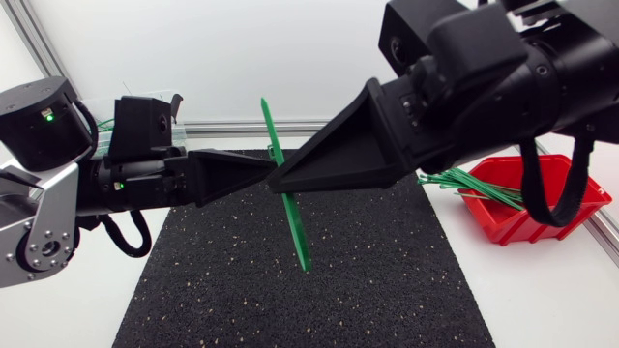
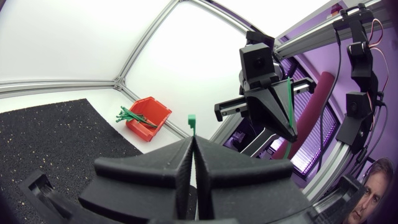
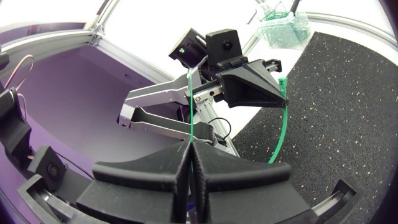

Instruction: Take a green cable tie from the red box, thread the tail through the head to close it, then place it in the transparent bin on the left.

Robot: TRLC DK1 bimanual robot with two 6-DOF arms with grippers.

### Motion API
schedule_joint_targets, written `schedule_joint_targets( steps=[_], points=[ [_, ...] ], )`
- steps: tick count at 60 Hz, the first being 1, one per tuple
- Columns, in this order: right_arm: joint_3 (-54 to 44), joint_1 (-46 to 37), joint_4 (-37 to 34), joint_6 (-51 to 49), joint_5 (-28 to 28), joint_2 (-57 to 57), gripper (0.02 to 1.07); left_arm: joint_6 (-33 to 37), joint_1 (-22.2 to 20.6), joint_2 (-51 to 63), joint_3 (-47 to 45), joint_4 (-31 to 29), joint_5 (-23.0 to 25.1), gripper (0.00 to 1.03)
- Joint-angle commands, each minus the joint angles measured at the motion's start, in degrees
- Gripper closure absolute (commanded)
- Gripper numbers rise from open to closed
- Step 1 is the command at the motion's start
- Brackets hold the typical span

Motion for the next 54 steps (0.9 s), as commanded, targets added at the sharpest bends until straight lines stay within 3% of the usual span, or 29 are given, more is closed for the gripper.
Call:
schedule_joint_targets(
  steps=[1, 15, 31, 54],
  points=[
    [1.7, -0.4, -1.3, 5.3, -0.6, 0.6, 1.02, -1.7, -0.5, -1.4, -1.8, 1.3, -0.2, 1.00],
    [3.2, -0.3, -4.8, 12.9, -0.9, 2.3, 1.02, -1.8, -1.1, -1.8, -2.2, 1.4, -0.6, 1.00],
    [5.4, -0.4, -5.5, 19.5, -6.3, 5.7, 1.02, -2.2, -1.1, -2.0, -2.5, 2.0, -1.0, 1.00],
    [7.5, -2.4, -15.3, 22.9, -7.9, 8.2, 1.02, -2.2, -1.2, -2.3, -2.6, 2.4, -1.7, 1.00]
  ],
)
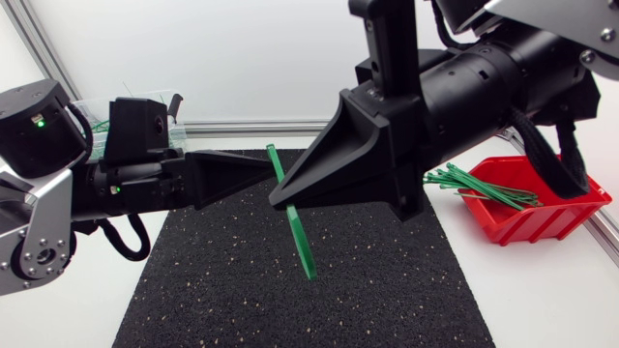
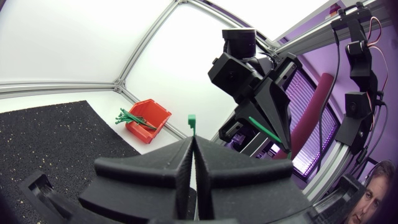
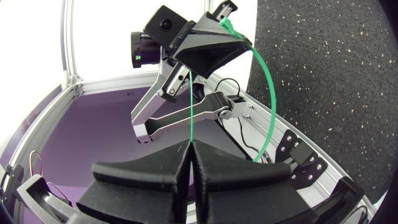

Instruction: Take a green cable tie from the red box, thread the tail through the head to close it, then place it in the transparent bin on the left.

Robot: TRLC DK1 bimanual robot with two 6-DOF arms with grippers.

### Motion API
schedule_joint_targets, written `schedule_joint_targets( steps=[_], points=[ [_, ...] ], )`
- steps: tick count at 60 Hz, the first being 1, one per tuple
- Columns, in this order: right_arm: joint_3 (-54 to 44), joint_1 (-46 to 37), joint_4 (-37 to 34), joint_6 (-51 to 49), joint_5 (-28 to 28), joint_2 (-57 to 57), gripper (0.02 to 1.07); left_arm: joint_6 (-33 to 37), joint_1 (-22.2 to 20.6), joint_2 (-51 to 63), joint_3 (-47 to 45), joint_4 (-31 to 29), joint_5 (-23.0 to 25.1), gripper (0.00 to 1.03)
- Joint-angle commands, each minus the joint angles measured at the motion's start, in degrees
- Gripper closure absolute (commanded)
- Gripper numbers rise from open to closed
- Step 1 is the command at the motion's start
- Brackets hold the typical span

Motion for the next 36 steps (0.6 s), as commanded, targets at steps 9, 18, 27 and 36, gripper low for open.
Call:
schedule_joint_targets(
  steps=[9, 18, 27, 36],
  points=[
    [1.5, -0.9, -2.1, 2.0, -0.5, 1.0, 1.02, -1.1, -1.1, -0.9, -2.0, 2.1, -1.1, 1.00],
    [1.7, -1.0, -2.4, 2.1, -0.6, 1.7, 1.02, -0.8, -1.9, -1.0, -2.4, 2.7, -1.7, 1.00],
    [1.6, -1.2, -2.7, 2.1, -0.7, 2.7, 1.02, -0.4, -2.8, -1.4, -2.5, 2.9, -1.7, 1.00],
    [1.5, -1.6, -2.8, 2.2, -0.7, 3.0, 1.02, 0.3, -3.3, -2.5, -2.9, 3.2, -2.1, 1.00]
  ],
)
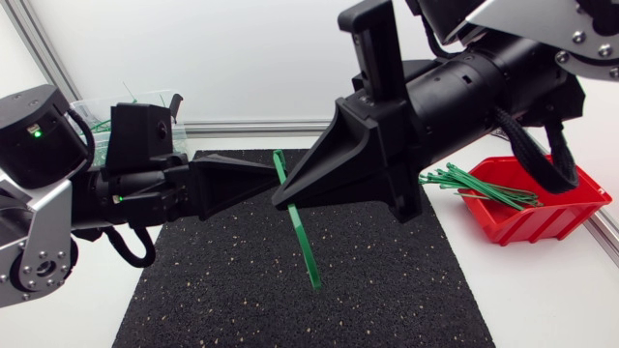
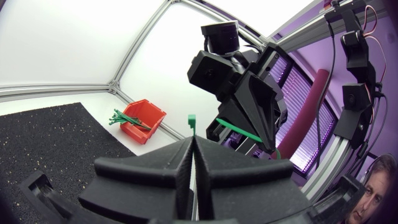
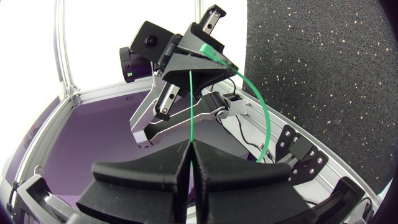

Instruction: Take a green cable tie from the red box, thread the tail through the head to close it, then place it in the transparent bin on the left.

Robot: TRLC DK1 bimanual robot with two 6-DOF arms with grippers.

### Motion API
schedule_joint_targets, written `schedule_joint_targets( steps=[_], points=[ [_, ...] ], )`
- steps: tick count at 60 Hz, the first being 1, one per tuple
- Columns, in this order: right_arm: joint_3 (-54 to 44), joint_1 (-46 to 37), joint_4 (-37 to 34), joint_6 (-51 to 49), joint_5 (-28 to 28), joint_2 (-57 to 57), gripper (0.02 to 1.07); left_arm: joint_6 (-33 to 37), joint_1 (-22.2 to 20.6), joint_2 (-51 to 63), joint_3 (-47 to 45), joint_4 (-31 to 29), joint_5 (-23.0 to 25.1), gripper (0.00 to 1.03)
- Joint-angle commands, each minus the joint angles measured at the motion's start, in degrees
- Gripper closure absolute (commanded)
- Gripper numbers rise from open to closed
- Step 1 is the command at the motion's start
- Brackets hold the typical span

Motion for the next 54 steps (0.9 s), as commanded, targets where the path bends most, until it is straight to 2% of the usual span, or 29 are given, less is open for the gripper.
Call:
schedule_joint_targets(
  steps=[1, 14, 54],
  points=[
    [0.9, -0.5, -0.7, 1.8, -0.3, 0.8, 1.02, 0.3, -0.5, -1.5, -1.7, 1.4, -0.5, 1.00],
    [0.7, -0.7, -0.7, 1.9, -0.3, 0.8, 1.02, 1.4, -1.5, -2.4, -2.5, 1.5, -1.8, 1.00],
    [-0.4, -1.3, -0.5, 2.1, -0.3, 1.4, 1.02, 1.4, -1.2, -2.9, -1.6, 1.5, -2.1, 1.00]
  ],
)
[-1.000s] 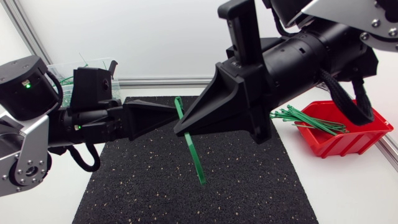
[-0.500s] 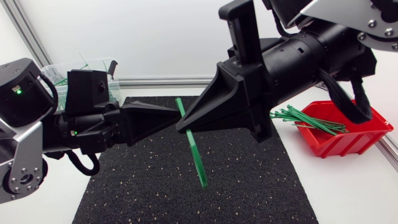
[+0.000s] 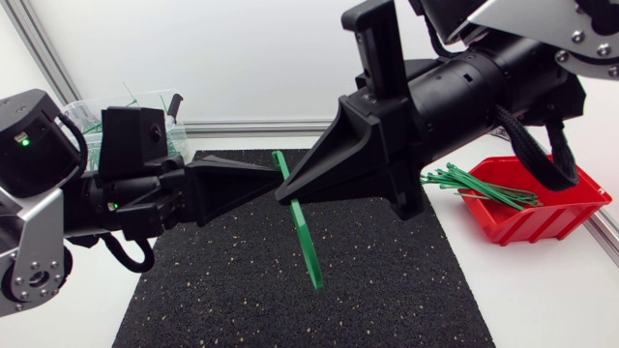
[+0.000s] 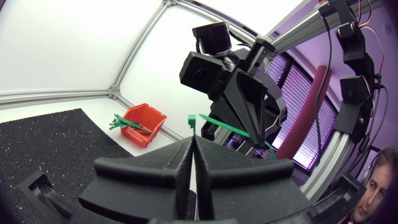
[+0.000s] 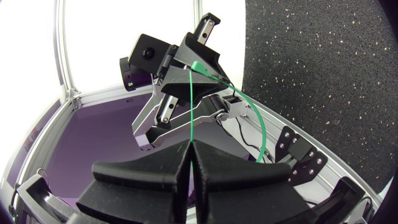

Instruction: Take a green cable tie from the red box, thread the tail through the head to close it, then place it in the transparent bin on the left.

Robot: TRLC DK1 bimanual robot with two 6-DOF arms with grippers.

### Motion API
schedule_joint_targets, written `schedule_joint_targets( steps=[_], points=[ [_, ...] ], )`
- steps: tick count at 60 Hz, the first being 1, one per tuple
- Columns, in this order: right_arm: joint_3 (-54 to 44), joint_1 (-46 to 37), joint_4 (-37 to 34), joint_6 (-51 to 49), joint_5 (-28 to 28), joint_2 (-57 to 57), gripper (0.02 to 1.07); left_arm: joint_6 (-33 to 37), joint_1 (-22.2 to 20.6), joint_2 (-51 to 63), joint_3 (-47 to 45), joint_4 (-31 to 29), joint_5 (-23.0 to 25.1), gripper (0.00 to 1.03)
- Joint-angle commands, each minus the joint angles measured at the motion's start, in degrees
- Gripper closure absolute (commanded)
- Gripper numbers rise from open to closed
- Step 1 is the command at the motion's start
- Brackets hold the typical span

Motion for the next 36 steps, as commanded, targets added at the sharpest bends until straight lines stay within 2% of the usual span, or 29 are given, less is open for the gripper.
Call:
schedule_joint_targets(
  steps=[1, 36],
  points=[
    [-0.4, -0.3, -0.5, 1.9, -0.3, 1.3, 1.02, 0.2, -0.1, -1.0, -0.4, 1.2, -0.3, 1.00],
    [-0.8, -0.2, 0.2, 2.3, -0.3, 1.6, 1.01, 0.5, -1.0, -0.9, -0.8, 1.2, -1.0, 1.00]
  ],
)
